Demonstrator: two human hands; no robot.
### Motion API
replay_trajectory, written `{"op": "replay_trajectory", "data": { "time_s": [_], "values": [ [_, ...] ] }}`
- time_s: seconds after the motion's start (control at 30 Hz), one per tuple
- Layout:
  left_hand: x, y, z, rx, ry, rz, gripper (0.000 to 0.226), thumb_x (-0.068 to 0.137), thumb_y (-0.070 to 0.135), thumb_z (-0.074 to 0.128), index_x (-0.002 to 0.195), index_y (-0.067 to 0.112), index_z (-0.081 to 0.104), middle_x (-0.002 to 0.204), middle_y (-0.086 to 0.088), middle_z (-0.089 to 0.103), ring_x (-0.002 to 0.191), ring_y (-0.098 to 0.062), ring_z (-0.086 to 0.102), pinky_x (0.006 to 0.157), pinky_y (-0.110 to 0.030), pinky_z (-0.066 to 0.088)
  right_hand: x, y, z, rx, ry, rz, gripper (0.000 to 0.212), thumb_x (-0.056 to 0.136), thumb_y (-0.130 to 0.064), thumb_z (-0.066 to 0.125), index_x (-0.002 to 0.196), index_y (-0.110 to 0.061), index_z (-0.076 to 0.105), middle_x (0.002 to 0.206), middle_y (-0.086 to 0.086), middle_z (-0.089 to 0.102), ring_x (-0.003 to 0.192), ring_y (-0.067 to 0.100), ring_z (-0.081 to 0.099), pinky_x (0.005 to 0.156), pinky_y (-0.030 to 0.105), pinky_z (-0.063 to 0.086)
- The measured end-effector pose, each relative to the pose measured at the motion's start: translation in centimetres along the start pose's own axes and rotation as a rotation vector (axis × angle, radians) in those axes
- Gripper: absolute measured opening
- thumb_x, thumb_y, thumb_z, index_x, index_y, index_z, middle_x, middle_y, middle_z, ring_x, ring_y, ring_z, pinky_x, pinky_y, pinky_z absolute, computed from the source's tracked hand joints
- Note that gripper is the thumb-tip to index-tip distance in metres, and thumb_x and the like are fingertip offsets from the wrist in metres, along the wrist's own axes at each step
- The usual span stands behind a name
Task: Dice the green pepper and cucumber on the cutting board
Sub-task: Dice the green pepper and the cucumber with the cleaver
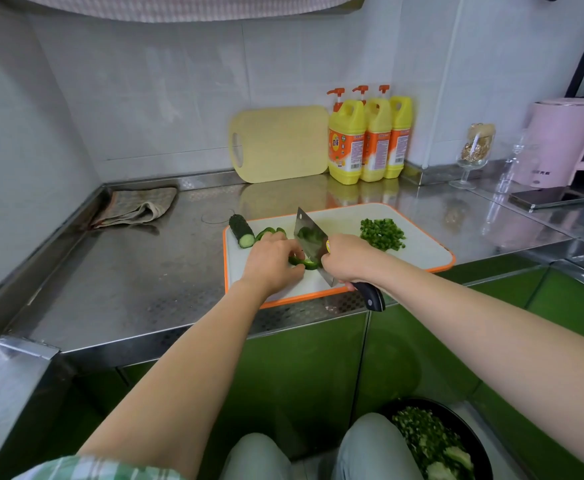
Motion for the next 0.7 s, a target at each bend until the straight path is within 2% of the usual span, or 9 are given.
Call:
{"op": "replay_trajectory", "data": {
  "time_s": [0.07, 0.17, 0.27, 0.37, 0.53, 0.7],
  "values": [
    [0.0, 0.1, -0.1, 0.021, -0.003, 0.003, 0.018, 0.083, 0.030, 0.065, 0.098, 0.021, 0.067, 0.097, -0.003, 0.058, 0.098, -0.022, 0.047, 0.082, -0.032, 0.040, 0.4, 0.0, 0.0, 0.010, 0.013, 0.016, 0.020, 0.090, -0.005, 0.050, 0.102, 0.006, 0.063, 0.074, 0.015, 0.066, 0.052, 0.023, 0.057, 0.064, 0.030, 0.051],
    [-0.1, 0.2, -0.3, 0.054, -0.013, 0.030, 0.016, 0.085, 0.029, 0.064, 0.099, 0.024, 0.068, 0.099, -0.004, 0.057, 0.099, -0.023, 0.047, 0.081, -0.031, 0.036, 1.0, 0.7, 0.0, 0.087, 0.082, 0.021, 0.017, 0.093, -0.008, 0.041, 0.097, 0.001, 0.055, 0.079, 0.018, 0.066, 0.054, 0.028, 0.059, 0.058, 0.028, 0.048],
    [-0.2, -0.2, -0.6, 0.054, -0.011, 0.065, 0.015, 0.086, 0.022, 0.065, 0.099, 0.024, 0.070, 0.101, -0.005, 0.057, 0.101, -0.024, 0.048, 0.082, -0.032, 0.035, 1.3, 1.2, -0.4, 0.186, 0.139, -0.025, 0.012, 0.094, -0.008, 0.036, 0.086, -0.005, 0.045, 0.073, 0.017, 0.059, 0.052, 0.028, 0.057, 0.052, 0.027, 0.043],
    [-0.1, -0.6, -0.9, 0.070, 0.042, 0.067, 0.019, 0.084, 0.017, 0.066, 0.102, 0.020, 0.068, 0.102, -0.005, 0.060, 0.100, -0.025, 0.050, 0.083, -0.034, 0.039, 0.9, 1.5, -2.0, 0.289, 0.186, -0.069, 0.014, 0.096, -0.010, 0.036, 0.083, -0.008, 0.041, 0.064, 0.012, 0.053, 0.046, 0.023, 0.051, 0.048, 0.027, 0.041],
    [-0.2, -1.0, -1.0, 0.079, 0.112, -0.095, 0.009, 0.085, 0.019, 0.061, 0.090, 0.021, 0.068, 0.090, -0.001, 0.068, 0.095, -0.026, 0.054, 0.080, -0.037, 0.045, -0.8, 1.3, -2.3, 0.215, 0.060, -0.119, 0.017, 0.096, -0.009, 0.037, 0.080, -0.012, 0.040, 0.061, 0.007, 0.052, 0.043, 0.019, 0.047, 0.042, 0.022, 0.036],
    [-0.7, -1.5, -0.6, -0.080, 0.126, -0.207, 0.012, 0.085, 0.022, 0.059, 0.086, 0.020, 0.071, 0.085, -0.001, 0.070, 0.099, -0.023, 0.050, 0.079, -0.034, 0.048, -0.8, 0.9, -1.7, 0.203, 0.072, -0.171, 0.012, 0.096, -0.010, 0.036, 0.084, -0.012, 0.038, 0.062, 0.007, 0.050, 0.044, 0.020, 0.048, 0.045, 0.025, 0.037]
  ]
}}
Point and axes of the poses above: each hand's wrist, its own x-axis towards the middle knuckle, its own z-axis out of the palm, y = z × x, the point moved 6 cm from there along x, towards the middle knuckle
